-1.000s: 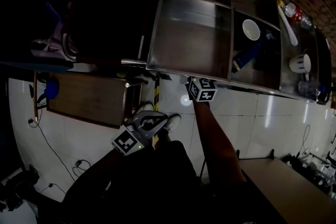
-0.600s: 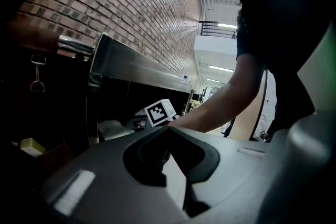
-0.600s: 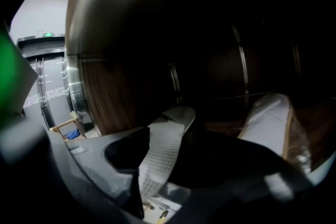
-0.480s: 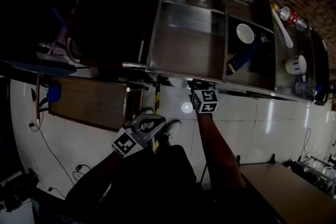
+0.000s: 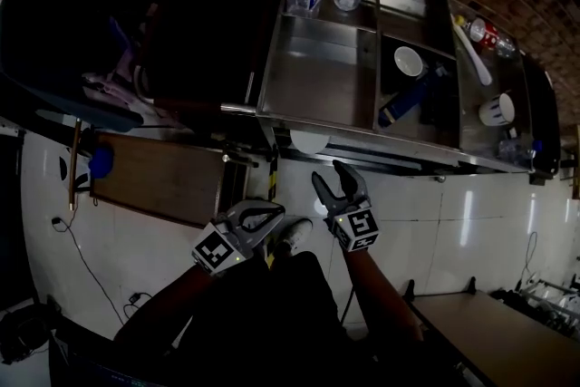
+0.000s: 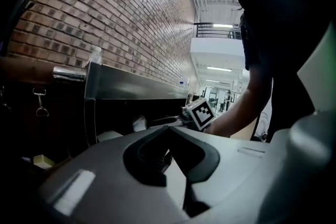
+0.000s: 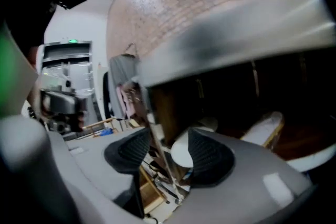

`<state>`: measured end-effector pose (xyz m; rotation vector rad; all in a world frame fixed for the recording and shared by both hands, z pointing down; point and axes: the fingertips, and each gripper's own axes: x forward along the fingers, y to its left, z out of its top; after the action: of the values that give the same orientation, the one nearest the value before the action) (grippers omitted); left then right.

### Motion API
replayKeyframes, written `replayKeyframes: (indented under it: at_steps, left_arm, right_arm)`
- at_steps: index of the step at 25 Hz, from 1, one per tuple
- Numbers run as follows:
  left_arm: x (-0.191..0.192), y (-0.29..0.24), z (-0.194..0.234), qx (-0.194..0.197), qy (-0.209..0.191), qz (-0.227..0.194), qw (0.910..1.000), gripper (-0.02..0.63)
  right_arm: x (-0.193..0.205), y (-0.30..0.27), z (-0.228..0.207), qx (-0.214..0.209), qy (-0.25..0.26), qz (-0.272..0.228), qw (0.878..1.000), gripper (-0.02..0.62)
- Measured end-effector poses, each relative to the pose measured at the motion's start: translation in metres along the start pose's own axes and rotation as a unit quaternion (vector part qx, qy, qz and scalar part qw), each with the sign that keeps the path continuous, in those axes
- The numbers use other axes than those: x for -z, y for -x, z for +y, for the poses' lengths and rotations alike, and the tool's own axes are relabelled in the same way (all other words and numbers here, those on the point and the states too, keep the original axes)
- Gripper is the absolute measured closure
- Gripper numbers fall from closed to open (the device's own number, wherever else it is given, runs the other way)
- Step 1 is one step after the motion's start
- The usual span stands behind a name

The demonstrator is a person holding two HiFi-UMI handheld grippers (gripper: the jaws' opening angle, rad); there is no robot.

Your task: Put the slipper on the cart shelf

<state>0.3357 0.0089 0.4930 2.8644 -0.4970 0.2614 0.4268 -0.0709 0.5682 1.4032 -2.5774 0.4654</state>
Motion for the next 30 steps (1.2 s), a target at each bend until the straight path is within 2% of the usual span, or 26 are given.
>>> replayKeyframes:
  at_steps: [4, 9, 16, 23, 30]
  left_arm:
    - [-0.021, 0.015, -0.013, -0.012, -0.007, -0.015, 0.9998, 0.603]
    - [-0.033, 0.039, -0.025, -0.036, -0.02, -0.018, 0.999, 0.604]
    - [-0.031, 0.075, -0.031, -0.061, -0.015, -0.023, 0.9978, 0.604]
    - [-0.025, 0.14, -0.006, -0.069, -0.014, -0.039, 0.9968, 0.603]
    - [-0.007, 0.233, 0.032, -0.058, -0.002, -0.049, 0.9972, 0.603]
  right_arm:
    - [-0.046, 0.034, 0.061, -0.053, 0.051, -0.028, 0.997, 0.373]
    - [-0.066, 0.057, 0.113, -0.106, 0.053, -0.035, 0.992, 0.395]
    - [-0.077, 0.06, 0.167, -0.155, 0.063, -0.043, 0.985, 0.595]
    - [-0.071, 0.028, 0.236, -0.181, 0.076, -0.03, 0.98, 0.595]
    - [-0.071, -0.031, 0.33, -0.175, 0.077, -0.016, 0.981, 0.595]
